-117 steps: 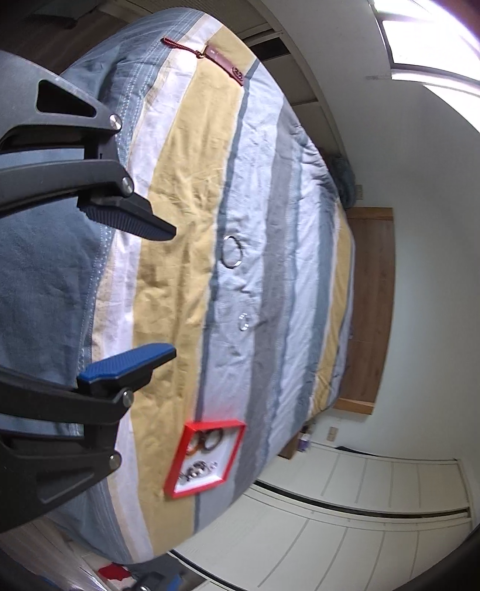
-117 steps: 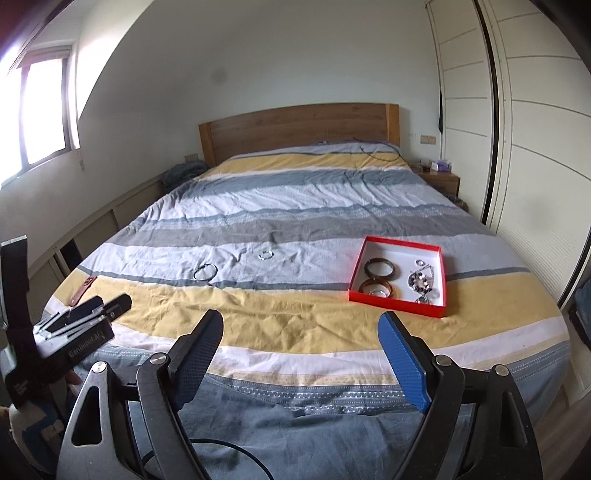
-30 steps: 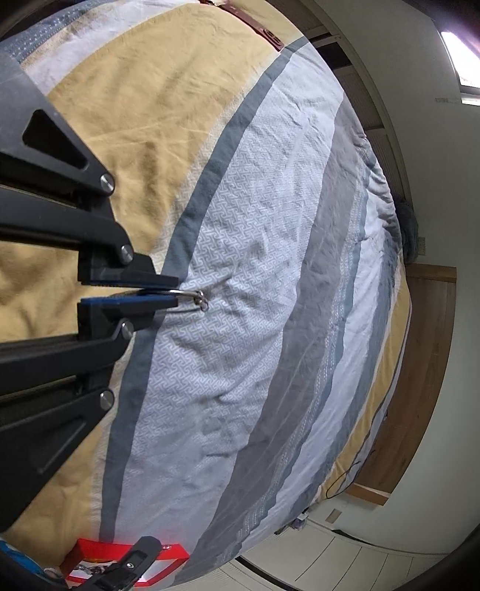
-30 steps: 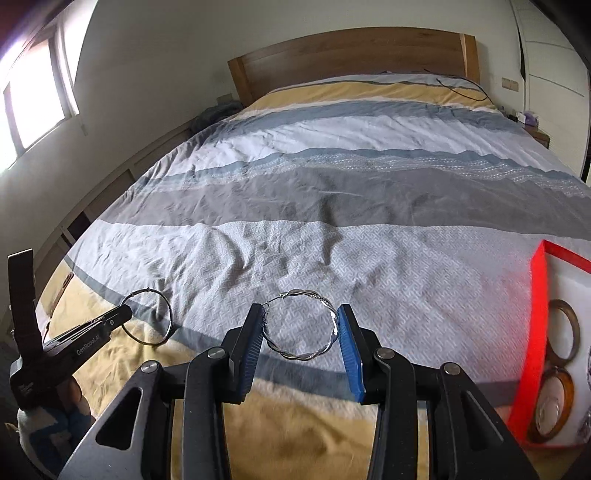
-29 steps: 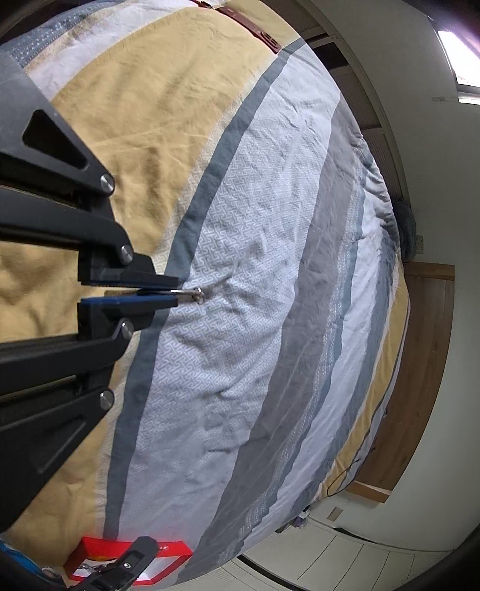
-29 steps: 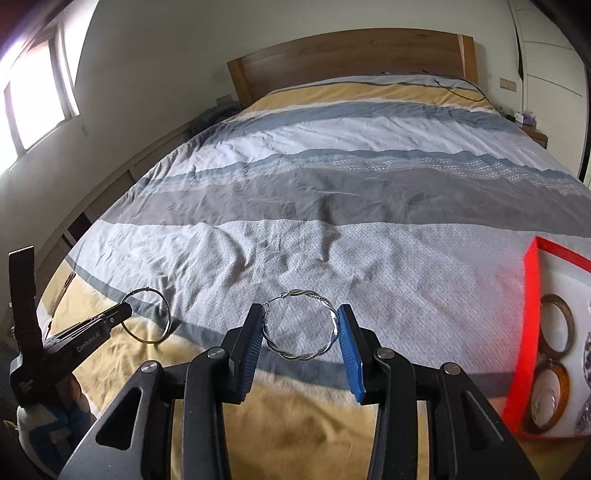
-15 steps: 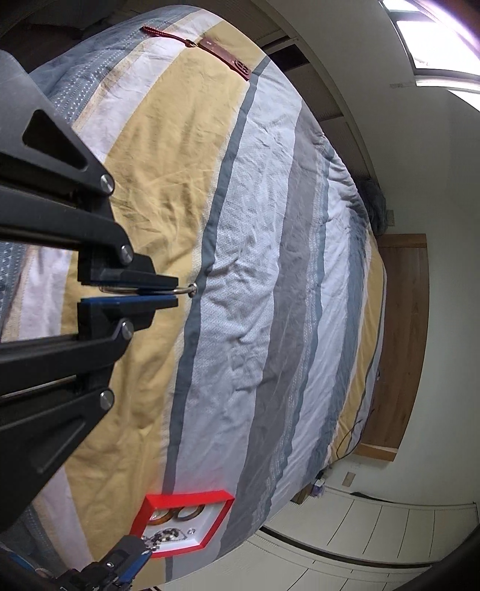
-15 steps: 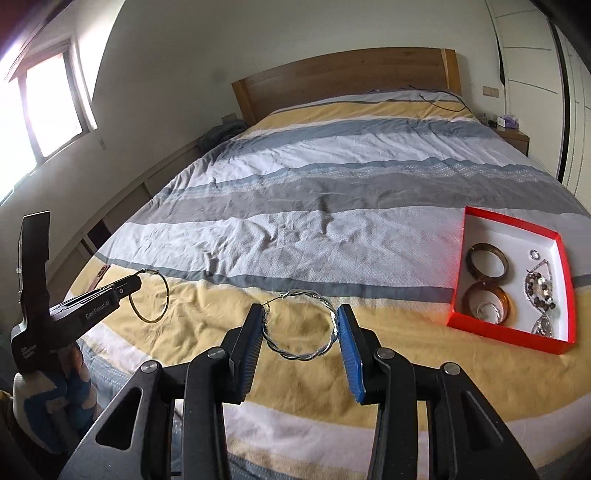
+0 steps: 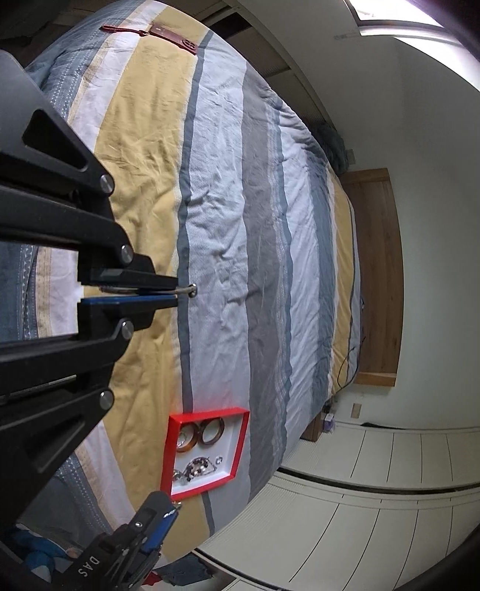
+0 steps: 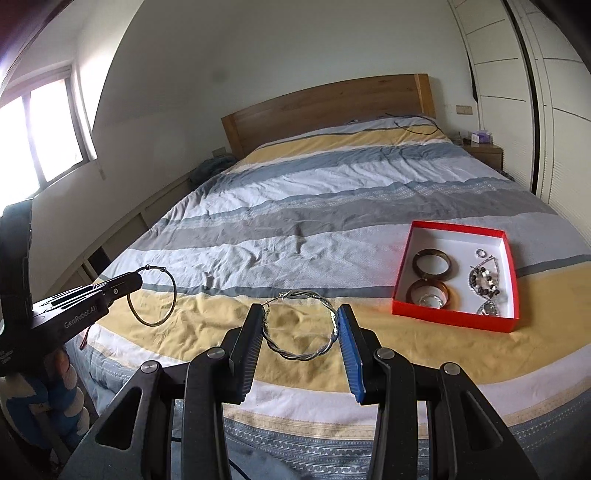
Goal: Organize jewelry
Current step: 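Carry the silver hoop and twisted ring with both tools into the red box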
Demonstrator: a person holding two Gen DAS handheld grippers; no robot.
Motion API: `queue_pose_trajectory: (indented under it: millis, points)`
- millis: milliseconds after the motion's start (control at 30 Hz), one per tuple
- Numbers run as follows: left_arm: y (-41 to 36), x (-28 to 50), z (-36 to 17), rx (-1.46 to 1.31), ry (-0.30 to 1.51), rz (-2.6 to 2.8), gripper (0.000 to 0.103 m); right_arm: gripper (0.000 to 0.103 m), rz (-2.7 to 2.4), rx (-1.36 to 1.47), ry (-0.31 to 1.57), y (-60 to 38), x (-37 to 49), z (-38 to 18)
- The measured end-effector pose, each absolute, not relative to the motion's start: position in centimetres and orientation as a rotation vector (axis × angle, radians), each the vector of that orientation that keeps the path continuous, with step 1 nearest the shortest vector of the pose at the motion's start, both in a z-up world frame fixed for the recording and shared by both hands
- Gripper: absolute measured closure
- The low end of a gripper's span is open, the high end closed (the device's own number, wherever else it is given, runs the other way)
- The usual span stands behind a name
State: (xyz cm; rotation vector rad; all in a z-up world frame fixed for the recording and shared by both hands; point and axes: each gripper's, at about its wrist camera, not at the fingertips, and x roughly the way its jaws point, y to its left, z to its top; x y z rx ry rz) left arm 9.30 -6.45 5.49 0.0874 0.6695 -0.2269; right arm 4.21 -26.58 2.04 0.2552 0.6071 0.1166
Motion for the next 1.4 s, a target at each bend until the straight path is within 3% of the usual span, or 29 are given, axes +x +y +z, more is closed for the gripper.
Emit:
queue_pose_trajectory:
  millis: [833,1400]
  points:
    - [-29.8,16.3,-0.3,0.271,0.779,-0.579,0.101,0.063,-0.206,0.351,0.703,-45.3,7.0,-5.1]
    - [-36.7,24.6,-5.6,0.259,0.837,-0.685,0.100,0.063,-0.192,0.312,0.800,-48.2,17.0,-10.3]
